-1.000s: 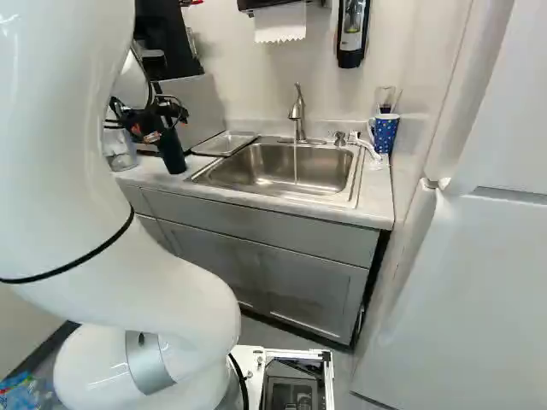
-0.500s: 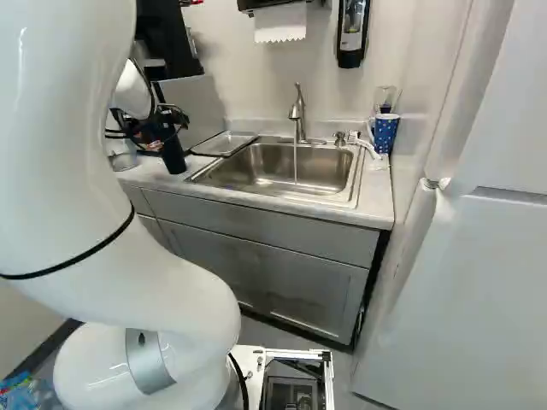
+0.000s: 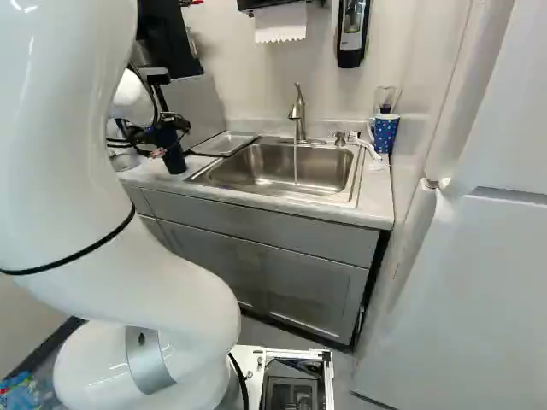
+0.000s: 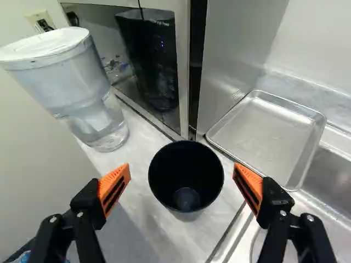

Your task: Rinse the cup and place it in the tray

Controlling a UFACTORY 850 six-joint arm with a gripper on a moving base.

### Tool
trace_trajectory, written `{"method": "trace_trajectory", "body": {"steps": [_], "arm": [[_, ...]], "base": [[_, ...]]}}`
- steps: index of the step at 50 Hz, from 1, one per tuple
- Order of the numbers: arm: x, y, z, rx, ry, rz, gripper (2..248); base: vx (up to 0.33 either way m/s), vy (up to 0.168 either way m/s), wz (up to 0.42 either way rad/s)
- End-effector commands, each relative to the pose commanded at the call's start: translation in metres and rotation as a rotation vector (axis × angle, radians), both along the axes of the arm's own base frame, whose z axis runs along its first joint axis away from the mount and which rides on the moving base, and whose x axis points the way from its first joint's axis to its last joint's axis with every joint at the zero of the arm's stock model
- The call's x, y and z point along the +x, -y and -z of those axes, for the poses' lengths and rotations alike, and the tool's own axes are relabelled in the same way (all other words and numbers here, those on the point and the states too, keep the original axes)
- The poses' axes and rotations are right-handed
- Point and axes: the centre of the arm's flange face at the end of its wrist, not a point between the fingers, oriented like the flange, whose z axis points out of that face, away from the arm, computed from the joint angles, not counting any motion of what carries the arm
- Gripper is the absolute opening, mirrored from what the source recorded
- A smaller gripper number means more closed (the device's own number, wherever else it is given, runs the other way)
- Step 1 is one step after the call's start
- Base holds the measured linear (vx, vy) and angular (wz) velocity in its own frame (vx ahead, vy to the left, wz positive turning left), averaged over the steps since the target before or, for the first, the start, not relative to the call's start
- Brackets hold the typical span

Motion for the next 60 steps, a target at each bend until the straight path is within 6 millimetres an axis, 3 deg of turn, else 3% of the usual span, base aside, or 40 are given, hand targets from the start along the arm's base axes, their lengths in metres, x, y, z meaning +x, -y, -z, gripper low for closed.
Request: {"method": "trace_trajectory", "body": {"steps": [60], "arm": [[-0.003, 0.004, 0.049, 0.043, 0.090, 0.008, 247]], "base": [[0.000, 0.000, 0.000]]}}
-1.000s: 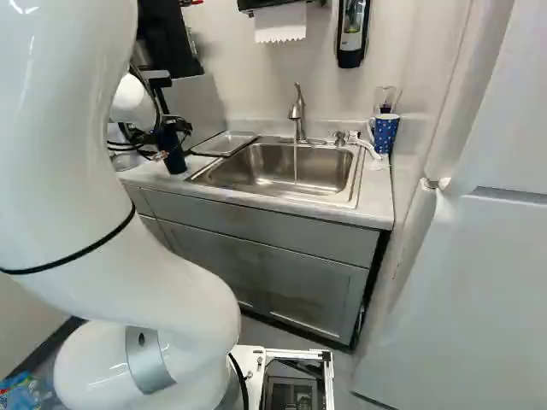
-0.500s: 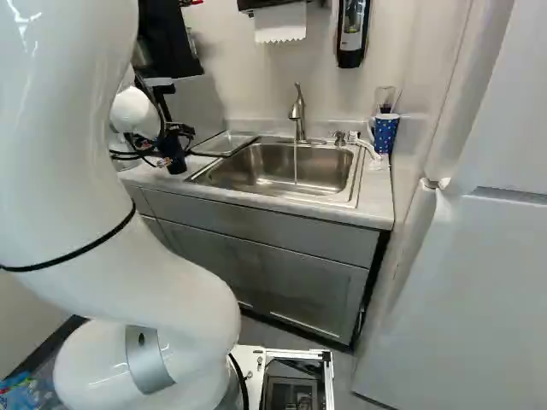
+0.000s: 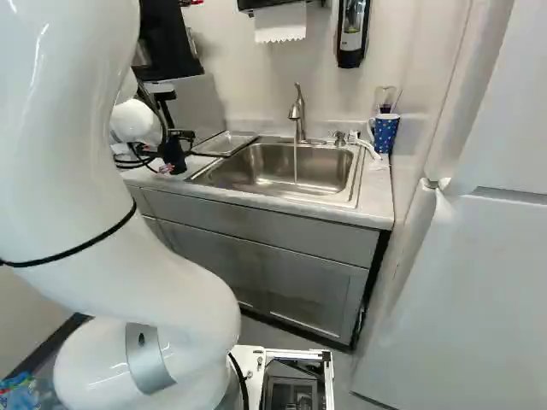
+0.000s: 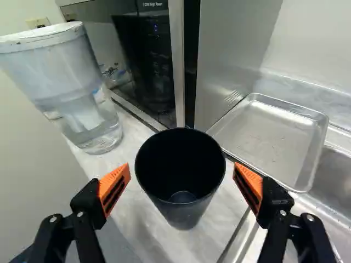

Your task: Rinse the cup and place it in the tray

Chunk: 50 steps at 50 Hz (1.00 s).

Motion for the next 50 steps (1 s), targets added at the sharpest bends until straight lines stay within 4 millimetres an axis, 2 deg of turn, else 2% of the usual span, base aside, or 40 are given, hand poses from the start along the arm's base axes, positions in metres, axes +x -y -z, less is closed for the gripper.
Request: {"method": "trace_trajectory", "body": {"steps": [50], "arm": [[-0.002, 0.001, 0.040, 0.014, 0.033, 0.002, 247]], "base": [[0.000, 0.000, 0.000]]}}
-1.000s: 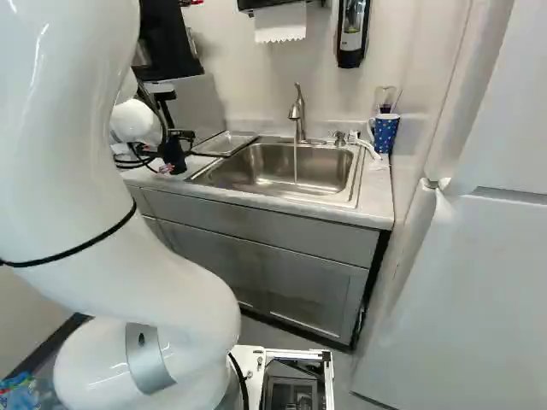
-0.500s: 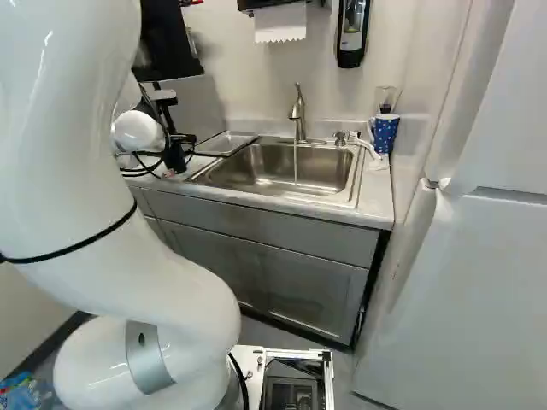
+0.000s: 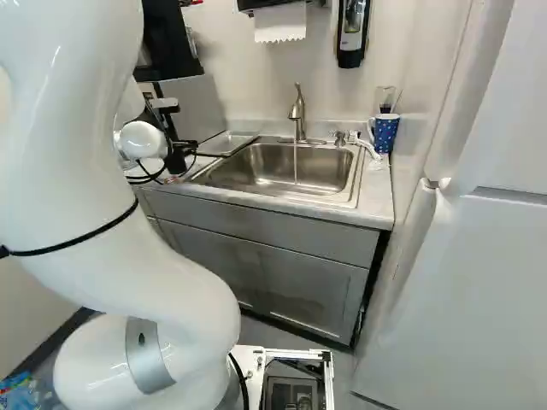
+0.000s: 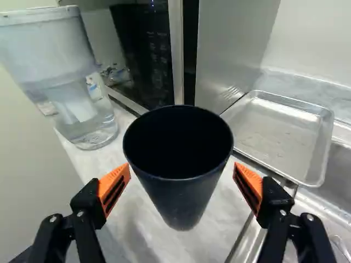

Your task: Rinse the cup and place it in the tray

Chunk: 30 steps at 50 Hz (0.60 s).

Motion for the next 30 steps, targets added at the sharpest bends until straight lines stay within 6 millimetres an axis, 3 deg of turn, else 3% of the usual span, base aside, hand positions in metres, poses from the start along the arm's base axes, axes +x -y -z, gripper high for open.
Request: {"method": "trace_trajectory", "body": {"steps": [13, 14, 19, 20, 24, 25, 29, 30], "arm": [[0.0000, 0.0000, 0.0000, 0.000, 0.000, 0.000, 247], [0.0000, 0.0000, 0.0000, 0.000, 0.000, 0.000, 232], [0.0000, 0.0000, 0.0000, 0.000, 0.000, 0.000, 232], [0.0000, 0.0000, 0.0000, 0.000, 0.000, 0.000, 191], [0.0000, 0.0000, 0.0000, 0.000, 0.000, 0.000, 191], [0.0000, 0.0000, 0.0000, 0.000, 0.000, 0.000, 153], [0.0000, 0.0000, 0.0000, 0.000, 0.000, 0.000, 153], [0.0000, 0.0000, 0.0000, 0.000, 0.000, 0.000, 127]], "base": [[0.000, 0.000, 0.000], [0.000, 0.000, 0.000], [0.000, 0.000, 0.000], [0.000, 0.000, 0.000], [0.000, 0.000, 0.000], [0.000, 0.000, 0.000], [0.000, 0.000, 0.000], [0.000, 0.000, 0.000]]}}
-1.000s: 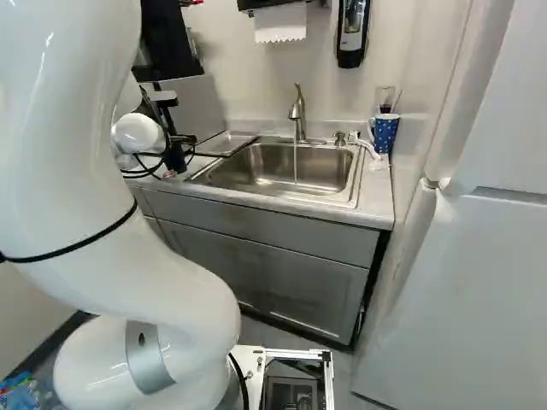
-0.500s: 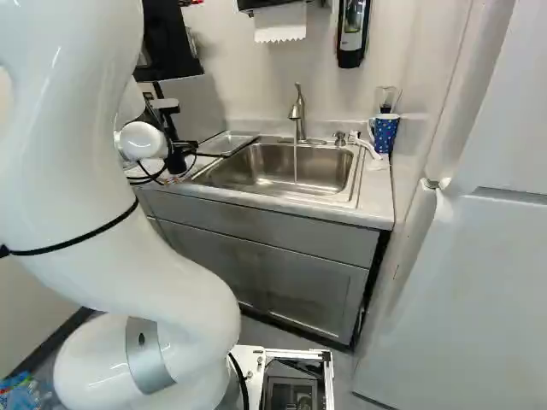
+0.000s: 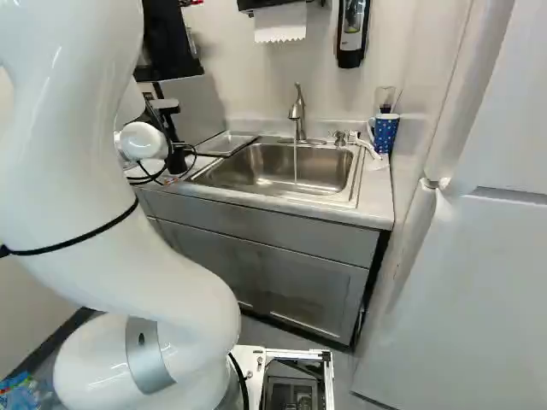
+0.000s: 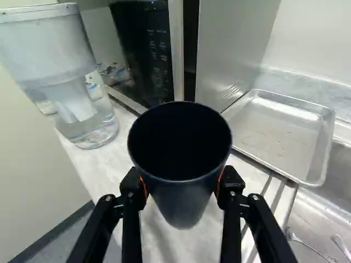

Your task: Rinse the cup and place it in the tray

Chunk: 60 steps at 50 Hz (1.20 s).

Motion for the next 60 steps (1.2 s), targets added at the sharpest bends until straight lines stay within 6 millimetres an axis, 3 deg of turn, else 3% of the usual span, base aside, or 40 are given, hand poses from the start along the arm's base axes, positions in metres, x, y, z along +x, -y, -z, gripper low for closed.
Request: {"method": "trace_trajectory", "body": {"steps": [28, 47, 60], "arm": [[0.006, 0.005, -0.011, 0.011, 0.020, 0.014, 126], [0.028, 0.024, -0.029, 0.018, 0.035, 0.065, 126], [0.032, 0.044, -0.041, 0.014, 0.027, 0.103, 126]], "base": [[0.000, 0.000, 0.000], [0.000, 0.000, 0.000], [0.000, 0.000, 0.000]]}}
